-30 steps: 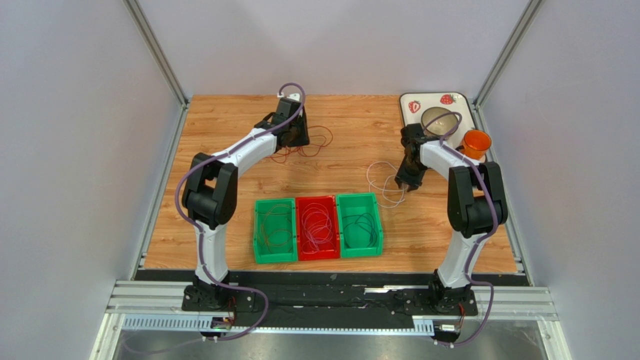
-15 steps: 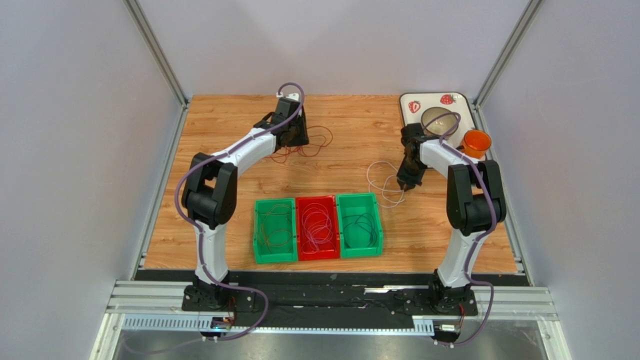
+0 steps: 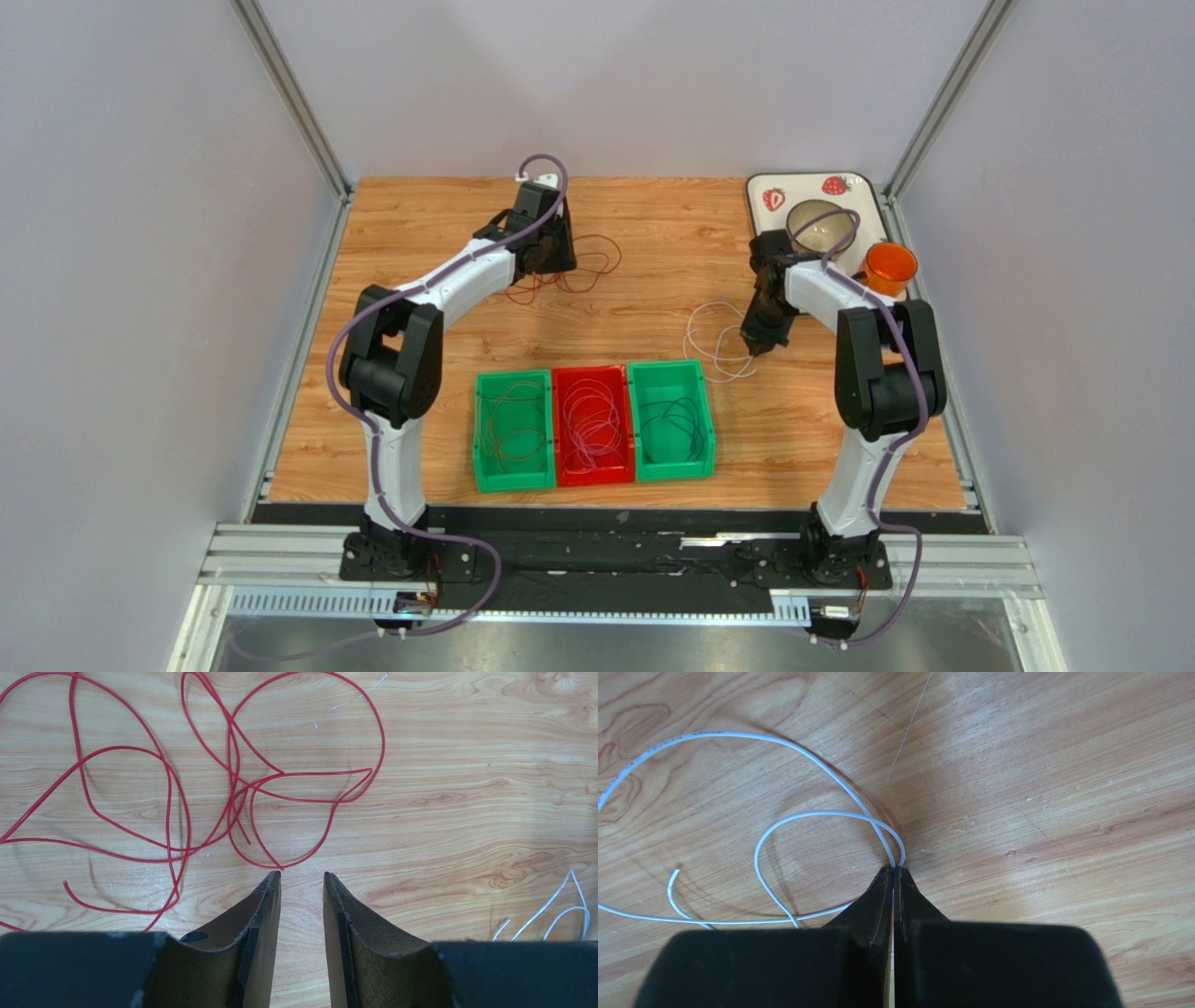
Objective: Untangle the cables
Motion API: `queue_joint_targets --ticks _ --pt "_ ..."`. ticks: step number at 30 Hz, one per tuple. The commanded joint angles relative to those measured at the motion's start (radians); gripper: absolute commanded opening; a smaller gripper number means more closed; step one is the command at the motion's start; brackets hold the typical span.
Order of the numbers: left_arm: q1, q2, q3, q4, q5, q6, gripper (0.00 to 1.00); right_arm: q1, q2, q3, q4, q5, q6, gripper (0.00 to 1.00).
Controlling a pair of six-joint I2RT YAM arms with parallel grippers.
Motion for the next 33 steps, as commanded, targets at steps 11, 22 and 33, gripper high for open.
queue_joint_targets --ticks 11,22,33 --pt "0.012 -0.013 -0.001 0.018 0.004 -0.015 0.38 0.021 -0.256 0.083 -0.042 -0.017 -0.017 0.0" --pt "0.019 -0.096 -0.126 0.148 0.0 -0.047 0.77 0.098 -0.418 0.15 -0.094 -0.001 -0.039 0.0" --pt "0.019 -0.077 -0.094 0.11 0.003 -0.04 0.76 0.178 -0.561 0.188 -0.171 -0.024 -0.042 0.0"
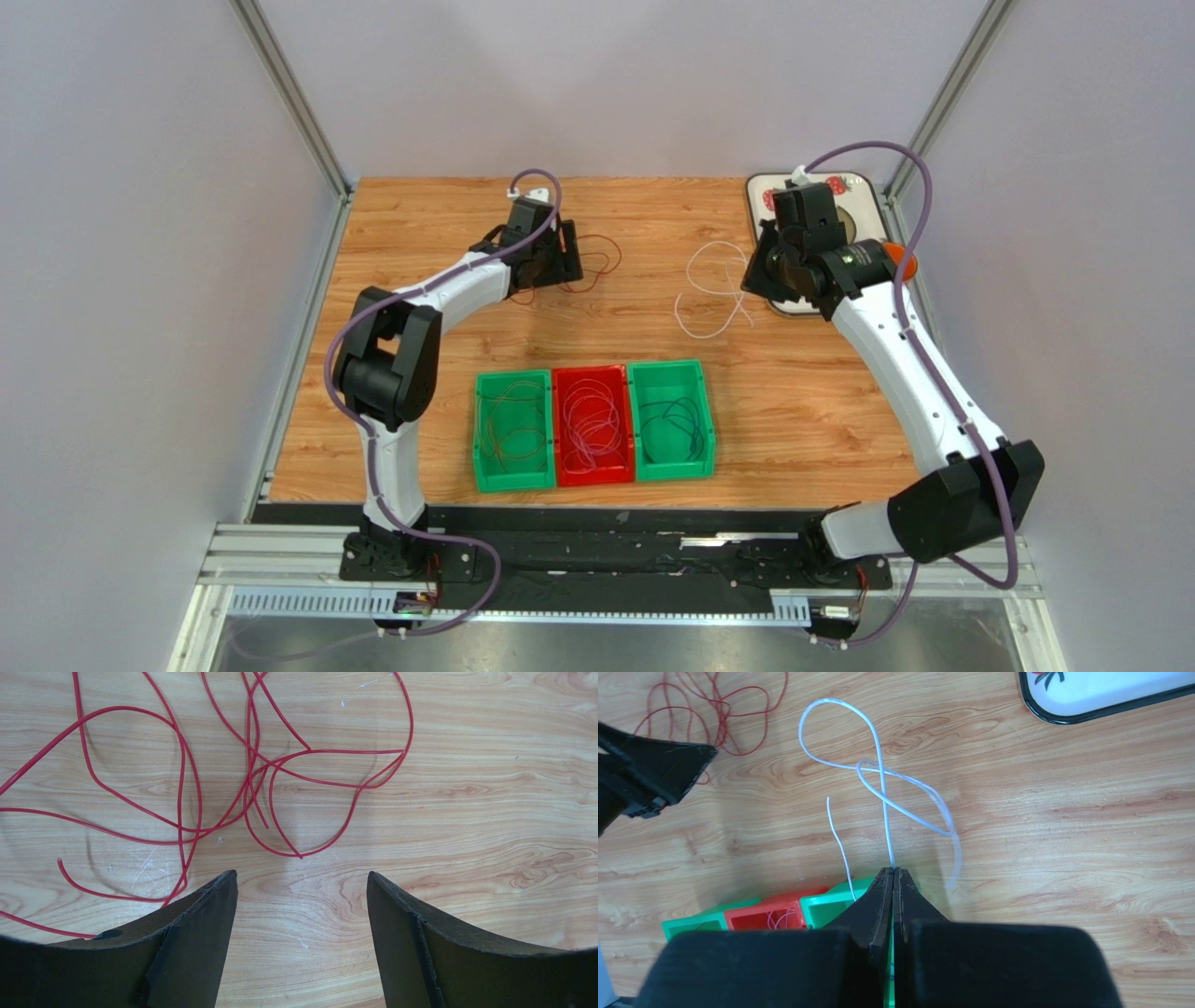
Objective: Untangle the cables
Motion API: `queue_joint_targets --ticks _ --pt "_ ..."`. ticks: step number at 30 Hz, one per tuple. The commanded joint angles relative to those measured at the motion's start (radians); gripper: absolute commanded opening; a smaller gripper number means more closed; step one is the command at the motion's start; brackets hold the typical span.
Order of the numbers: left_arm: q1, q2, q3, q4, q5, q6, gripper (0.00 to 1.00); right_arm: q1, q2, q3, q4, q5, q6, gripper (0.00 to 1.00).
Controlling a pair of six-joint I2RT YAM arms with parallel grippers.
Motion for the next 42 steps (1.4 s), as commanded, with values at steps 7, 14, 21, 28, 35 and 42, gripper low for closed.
queue_joint_targets --ticks 7,14,21,28,35,42 --pt "0.006 -0.05 0.032 0.016 0.018 0.0 0.74 0.078 -0.119 -0.043 -0.057 -0.055 0.009 0.0" --pt "0.006 -0.053 0.027 0.016 0.021 0.0 0.72 0.162 -0.162 -0.138 -0.056 -0.069 0.048 0.0" --pt "0.005 -0.054 0.022 0.018 0.023 0.0 0.72 0.237 -0.204 -0.216 -0.065 -0.041 0.088 0.0" --pt "0.006 -0.054 0.021 0.018 0.023 0.0 0.71 0.288 -0.228 -0.247 -0.08 -0.036 0.117 0.0" --pt "0.006 -0.053 0.022 0.018 0.023 0.002 0.71 0.354 -0.271 -0.224 -0.14 -0.01 0.143 0.0" --pt "0.006 -0.051 0.022 0.015 0.023 0.003 0.7 0.36 -0.297 -0.195 -0.214 0.04 0.154 0.0"
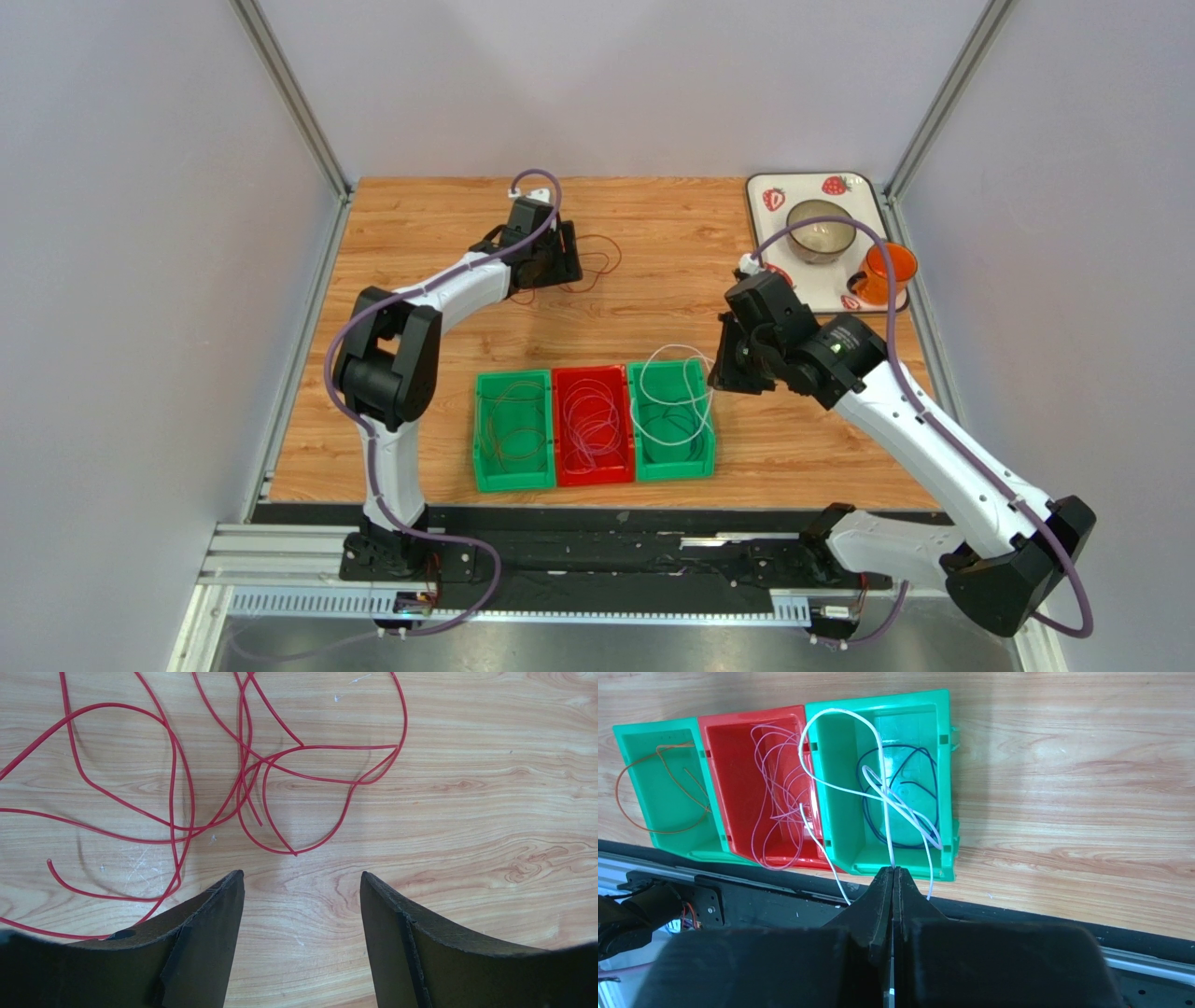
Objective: Untangle the cables
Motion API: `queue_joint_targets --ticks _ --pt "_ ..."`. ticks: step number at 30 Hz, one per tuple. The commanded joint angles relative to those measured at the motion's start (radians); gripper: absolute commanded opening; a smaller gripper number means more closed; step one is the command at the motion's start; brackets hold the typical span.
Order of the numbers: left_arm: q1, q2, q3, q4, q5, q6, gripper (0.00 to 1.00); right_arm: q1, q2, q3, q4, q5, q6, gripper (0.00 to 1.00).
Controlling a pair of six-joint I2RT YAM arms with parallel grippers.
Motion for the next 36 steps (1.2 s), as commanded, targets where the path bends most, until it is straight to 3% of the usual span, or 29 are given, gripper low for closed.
queue_joint_targets --ticks 1,11,36 --pt "0.006 -0.053 0.022 0.016 0.003 0.003 0.7 0.004 -0.031 0.051 -0.053 0.036 0.021 0.0" --pt "0.006 -0.054 0.021 0.016 0.002 0.003 0.7 0.015 -0.018 -0.078 0.037 -0.003 0.041 0.0" --pt "0.006 -0.054 0.027 0.013 0.0 0.007 0.68 0.155 0.212 -0.058 0.148 0.003 0.078 0.0"
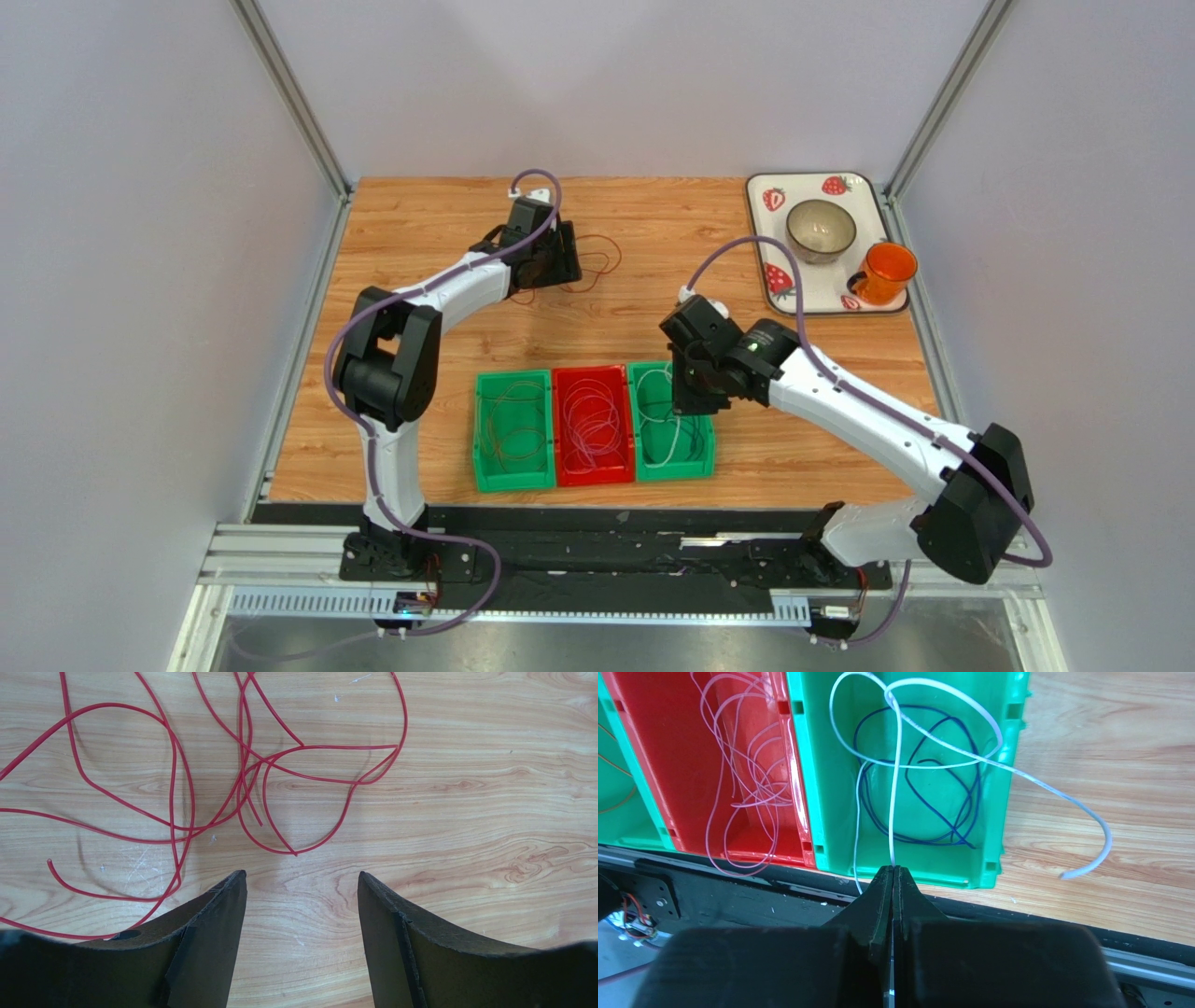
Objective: Untangle the cables
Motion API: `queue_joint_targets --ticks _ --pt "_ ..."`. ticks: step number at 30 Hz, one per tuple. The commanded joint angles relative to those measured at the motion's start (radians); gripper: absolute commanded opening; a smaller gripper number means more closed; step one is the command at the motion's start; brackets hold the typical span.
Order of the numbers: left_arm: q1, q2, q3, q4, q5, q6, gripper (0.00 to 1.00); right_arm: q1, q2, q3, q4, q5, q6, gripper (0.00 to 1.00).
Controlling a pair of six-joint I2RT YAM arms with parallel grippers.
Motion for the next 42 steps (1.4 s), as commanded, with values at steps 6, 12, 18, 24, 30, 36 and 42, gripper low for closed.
queue_joint_targets --ticks 6,12,18,24,30,36,42 --pt "0.006 -0.054 0.026 0.013 0.0 0.008 0.68 0.047 0.1 0.025 0.067 0.037 0.03 0.0" --pt "0.006 -0.054 0.027 0.014 0.002 0.008 0.67 0.045 0.175 0.018 0.087 0.086 -0.01 0.0" --pt "0.006 -0.054 0.026 0.016 0.003 0.008 0.67 0.05 0.203 0.093 0.044 0.081 -0.056 0.16" --pt "0.006 -0.053 0.026 0.019 0.003 0.008 0.67 0.053 0.152 0.238 -0.059 0.118 -0.113 0.39" --pt "0.006 -0.054 0.026 0.016 0.003 0.008 0.67 0.042 0.146 0.309 -0.126 0.228 -0.161 0.39" --pt "0.006 -0.05 0.026 0.019 0.003 0.008 0.67 0.013 0.205 0.291 -0.038 0.288 -0.184 0.32" --pt "0.006 -0.053 0.026 0.014 0.0 0.013 0.67 -0.016 0.328 0.286 0.036 0.29 -0.204 0.28"
